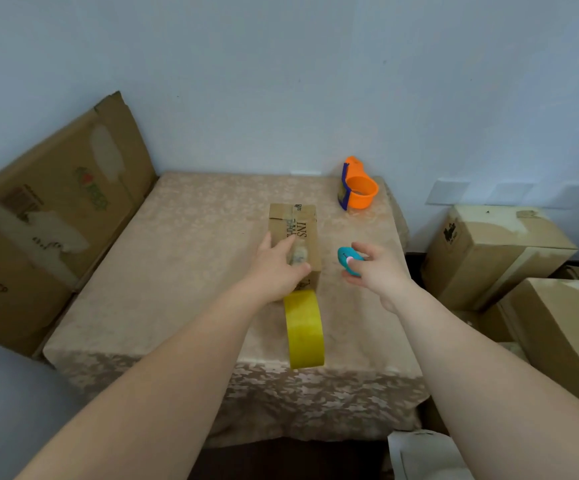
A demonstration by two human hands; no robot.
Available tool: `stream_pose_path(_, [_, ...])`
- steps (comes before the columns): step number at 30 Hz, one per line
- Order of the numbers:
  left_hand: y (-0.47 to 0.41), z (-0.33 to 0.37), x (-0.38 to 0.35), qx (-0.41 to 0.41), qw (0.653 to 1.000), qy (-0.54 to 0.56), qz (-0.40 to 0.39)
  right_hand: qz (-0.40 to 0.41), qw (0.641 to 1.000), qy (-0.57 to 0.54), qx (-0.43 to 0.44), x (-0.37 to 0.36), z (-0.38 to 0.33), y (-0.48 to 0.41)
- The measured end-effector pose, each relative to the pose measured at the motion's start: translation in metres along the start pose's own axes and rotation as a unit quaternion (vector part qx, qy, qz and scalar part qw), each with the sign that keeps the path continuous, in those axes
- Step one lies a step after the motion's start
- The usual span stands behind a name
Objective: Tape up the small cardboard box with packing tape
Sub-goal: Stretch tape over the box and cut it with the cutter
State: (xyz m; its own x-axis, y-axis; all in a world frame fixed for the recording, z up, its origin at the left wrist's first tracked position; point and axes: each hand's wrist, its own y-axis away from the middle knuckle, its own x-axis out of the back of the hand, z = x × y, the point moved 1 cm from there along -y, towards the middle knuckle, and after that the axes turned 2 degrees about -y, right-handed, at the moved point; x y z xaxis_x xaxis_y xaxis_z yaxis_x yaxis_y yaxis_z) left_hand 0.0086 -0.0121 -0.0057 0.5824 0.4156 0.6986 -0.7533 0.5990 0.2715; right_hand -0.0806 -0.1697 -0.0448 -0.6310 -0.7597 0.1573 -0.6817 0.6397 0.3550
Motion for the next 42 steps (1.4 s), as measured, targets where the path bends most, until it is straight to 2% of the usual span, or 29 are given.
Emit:
stream_pose_path(8, [0.037,-0.013,-0.005,0.069,0.989,0.135,0.003,0.008,1.0,-0.009,0.028,-0.002,0.0,0.035])
stream_pose_path(12, [0.052,-0.017,-0.007,0.105,0.968,0.225,0.021,0.005,0.999,0.005,0.044,-0.008,-0.004,0.05])
stream_pose_path(15, [0.062,-0.02,-0.014,0.129,0.956,0.262,-0.024,0.006,0.995,0.063,0.079,-0.016,-0.008,0.058])
stream_pose_path(18, [0.069,-0.021,-0.019,0.136,0.939,0.308,-0.064,-0.004,0.972,0.169,0.161,-0.027,-0.014,0.067])
stream_pose_path(22, [0.07,-0.022,-0.023,0.132,0.918,0.365,-0.082,-0.049,0.946,0.235,0.216,-0.04,-0.018,0.07])
stream_pose_path(30, [0.069,-0.021,-0.014,0.108,0.937,0.322,-0.086,-0.033,0.897,0.369,0.24,-0.047,-0.023,0.052])
stream_pose_path(35, [0.071,-0.019,-0.006,0.092,0.949,0.292,-0.075,-0.024,0.894,0.375,0.244,-0.053,-0.022,0.046])
stream_pose_path(42, [0.063,-0.02,0.003,0.097,0.95,0.293,-0.056,-0.018,0.899,0.366,0.241,-0.058,-0.022,0.042])
